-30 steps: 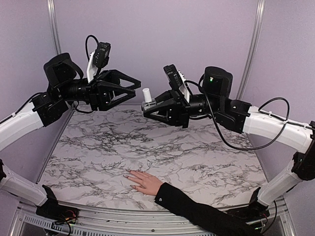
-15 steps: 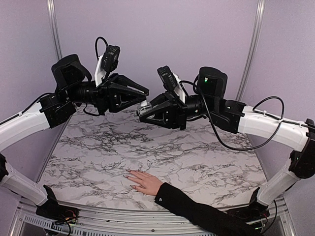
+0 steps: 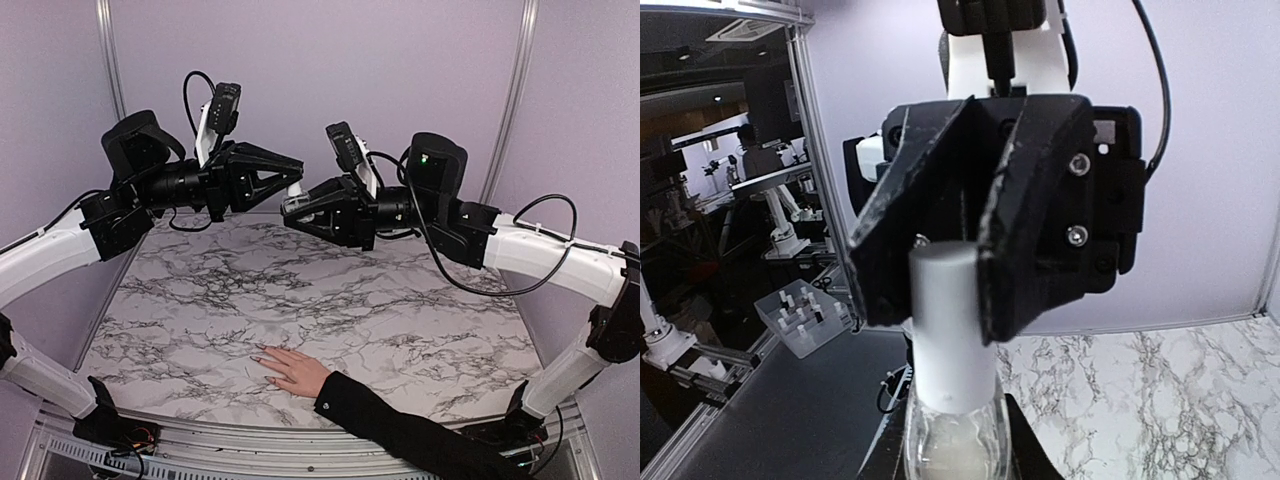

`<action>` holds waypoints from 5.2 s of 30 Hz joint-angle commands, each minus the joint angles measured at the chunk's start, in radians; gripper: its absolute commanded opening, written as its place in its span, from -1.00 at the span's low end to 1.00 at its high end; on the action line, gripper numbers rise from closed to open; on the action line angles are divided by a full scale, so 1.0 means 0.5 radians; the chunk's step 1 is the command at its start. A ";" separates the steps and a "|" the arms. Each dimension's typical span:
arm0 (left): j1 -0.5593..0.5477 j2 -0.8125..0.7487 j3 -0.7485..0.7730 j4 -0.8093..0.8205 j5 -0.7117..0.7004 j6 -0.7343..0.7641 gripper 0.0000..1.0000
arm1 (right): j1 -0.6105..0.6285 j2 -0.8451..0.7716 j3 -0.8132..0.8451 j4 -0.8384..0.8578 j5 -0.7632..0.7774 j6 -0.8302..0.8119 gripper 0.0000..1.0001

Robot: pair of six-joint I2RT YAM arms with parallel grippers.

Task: Paint the nails
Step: Unscrew the nail polish bottle.

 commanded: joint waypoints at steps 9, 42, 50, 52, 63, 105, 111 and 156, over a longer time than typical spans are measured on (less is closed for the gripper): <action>-0.017 0.025 0.004 -0.162 -0.447 0.004 -1.00 | -0.037 0.010 0.144 -0.223 0.710 -0.233 -1.00; -0.166 0.589 0.251 -0.292 -1.919 -0.306 -1.00 | 0.053 0.446 0.212 0.041 2.424 -0.570 -1.00; -0.157 0.570 0.259 -0.362 -1.988 -0.279 -1.00 | 0.049 0.432 0.190 0.027 2.408 -0.563 -1.00; -0.130 0.537 0.252 -0.368 -1.906 -0.268 -0.97 | 0.042 0.402 0.160 0.027 2.352 -0.563 -1.00; 0.129 0.206 0.125 -0.352 -1.200 -0.159 0.00 | 0.004 0.166 -0.060 0.022 1.724 -0.579 -1.00; 0.190 0.102 0.067 -0.258 0.347 0.221 -0.88 | -0.089 0.187 0.062 0.215 -0.242 0.039 -1.00; 0.162 0.125 0.068 -0.258 0.138 0.171 -1.00 | -0.091 0.182 0.093 0.138 -0.023 -0.022 -1.00; -0.199 0.627 0.420 -0.324 -2.169 0.019 -1.00 | 0.137 0.642 0.635 -0.279 2.713 -0.428 -1.00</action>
